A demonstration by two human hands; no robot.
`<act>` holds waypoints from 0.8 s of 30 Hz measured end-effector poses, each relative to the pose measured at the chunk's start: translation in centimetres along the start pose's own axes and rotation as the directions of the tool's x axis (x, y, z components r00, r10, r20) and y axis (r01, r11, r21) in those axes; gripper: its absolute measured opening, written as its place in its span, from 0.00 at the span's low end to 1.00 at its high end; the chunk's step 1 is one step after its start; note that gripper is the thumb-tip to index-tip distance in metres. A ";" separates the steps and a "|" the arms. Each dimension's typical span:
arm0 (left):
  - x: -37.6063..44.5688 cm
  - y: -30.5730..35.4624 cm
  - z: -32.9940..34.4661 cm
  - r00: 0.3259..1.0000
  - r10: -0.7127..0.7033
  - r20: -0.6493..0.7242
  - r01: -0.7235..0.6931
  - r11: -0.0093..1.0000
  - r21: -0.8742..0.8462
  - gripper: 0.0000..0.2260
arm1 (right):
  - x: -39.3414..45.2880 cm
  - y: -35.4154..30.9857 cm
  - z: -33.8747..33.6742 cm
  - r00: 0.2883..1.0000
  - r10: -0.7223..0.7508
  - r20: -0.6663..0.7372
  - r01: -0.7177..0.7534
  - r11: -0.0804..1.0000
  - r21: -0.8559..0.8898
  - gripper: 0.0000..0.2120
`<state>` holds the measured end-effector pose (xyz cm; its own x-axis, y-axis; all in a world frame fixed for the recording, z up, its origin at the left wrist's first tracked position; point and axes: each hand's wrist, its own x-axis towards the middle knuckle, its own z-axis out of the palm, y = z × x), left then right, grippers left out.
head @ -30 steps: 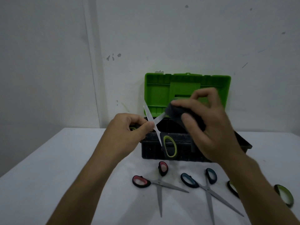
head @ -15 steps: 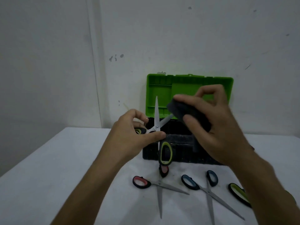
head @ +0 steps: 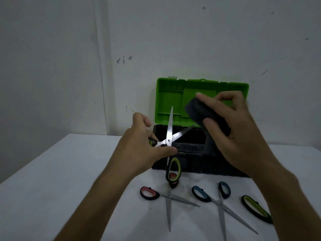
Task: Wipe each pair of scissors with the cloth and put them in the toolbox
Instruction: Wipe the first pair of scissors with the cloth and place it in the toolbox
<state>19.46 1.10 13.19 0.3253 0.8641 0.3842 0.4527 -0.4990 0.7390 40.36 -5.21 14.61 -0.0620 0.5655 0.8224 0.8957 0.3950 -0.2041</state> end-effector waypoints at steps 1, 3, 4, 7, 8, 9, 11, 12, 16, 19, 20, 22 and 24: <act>0.0 -0.1 0.1 1.000 0.013 -0.004 -0.013 1.000 -0.006 0.34 | 0.1 -0.9 0.3 0.999 -0.036 0.023 0.035 0.999 0.027 0.22; -0.2 0.0 0.2 0.999 0.048 -0.013 -0.048 0.998 -0.040 0.35 | 0.1 -2.1 1.5 0.992 -0.085 0.088 0.082 0.996 0.041 0.18; -0.2 0.1 0.1 0.997 0.073 -0.017 -0.073 0.996 -0.042 0.35 | 0.0 -2.3 2.1 0.991 -0.088 0.103 0.086 0.996 0.032 0.16; -0.2 0.2 -0.2 0.991 0.132 -0.003 -0.132 0.991 -0.006 0.34 | -0.3 -1.4 3.0 0.999 -0.047 0.019 0.047 0.999 -0.009 0.13; -0.2 0.2 -0.1 0.991 0.134 0.018 -0.134 0.991 -0.001 0.34 | -0.3 -0.9 2.9 0.999 -0.026 -0.028 0.025 0.998 -0.056 0.13; -0.2 0.3 0.0 0.991 0.129 0.046 -0.130 0.991 0.008 0.34 | -0.3 -0.5 2.6 0.997 -0.001 -0.074 -0.007 0.993 -0.114 0.13; -0.4 0.4 0.3 0.989 0.113 0.095 -0.117 0.993 0.030 0.34 | -0.3 0.2 1.9 0.986 0.062 -0.152 -0.091 0.977 -0.195 0.13; -0.4 0.5 0.4 0.989 0.104 0.109 -0.108 0.994 0.032 0.34 | -0.3 0.4 1.5 0.979 0.092 -0.180 -0.129 0.970 -0.208 0.14; -0.1 0.1 0.0 0.992 0.064 0.112 -0.066 0.998 0.015 0.35 | -0.1 -0.7 0.4 0.985 0.077 -0.157 -0.103 0.981 -0.163 0.13; 0.0 -0.1 -0.2 0.990 0.068 0.120 -0.070 0.998 0.006 0.34 | -0.3 -3.1 0.7 0.992 0.082 0.094 -0.075 0.994 -0.077 0.13; -0.1 -0.1 -0.2 0.990 0.080 0.119 -0.081 0.997 -0.001 0.34 | -0.4 -3.7 1.2 0.986 0.074 0.150 -0.063 0.995 -0.074 0.13; -0.2 0.1 -0.3 0.987 0.130 0.094 -0.131 0.991 -0.001 0.33 | -0.5 -4.0 2.0 0.988 0.058 0.145 -0.046 0.996 -0.082 0.13; -0.2 0.2 -0.2 0.980 0.194 0.051 -0.195 0.981 0.016 0.32 | -0.3 -3.4 2.4 0.996 0.079 0.044 -0.075 0.993 -0.094 0.13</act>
<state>19.32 0.80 13.36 0.4488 0.7465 0.4913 0.3937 -0.6587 0.6412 36.30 -4.95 13.80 -0.0100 0.6263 0.7796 0.9353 0.2816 -0.2142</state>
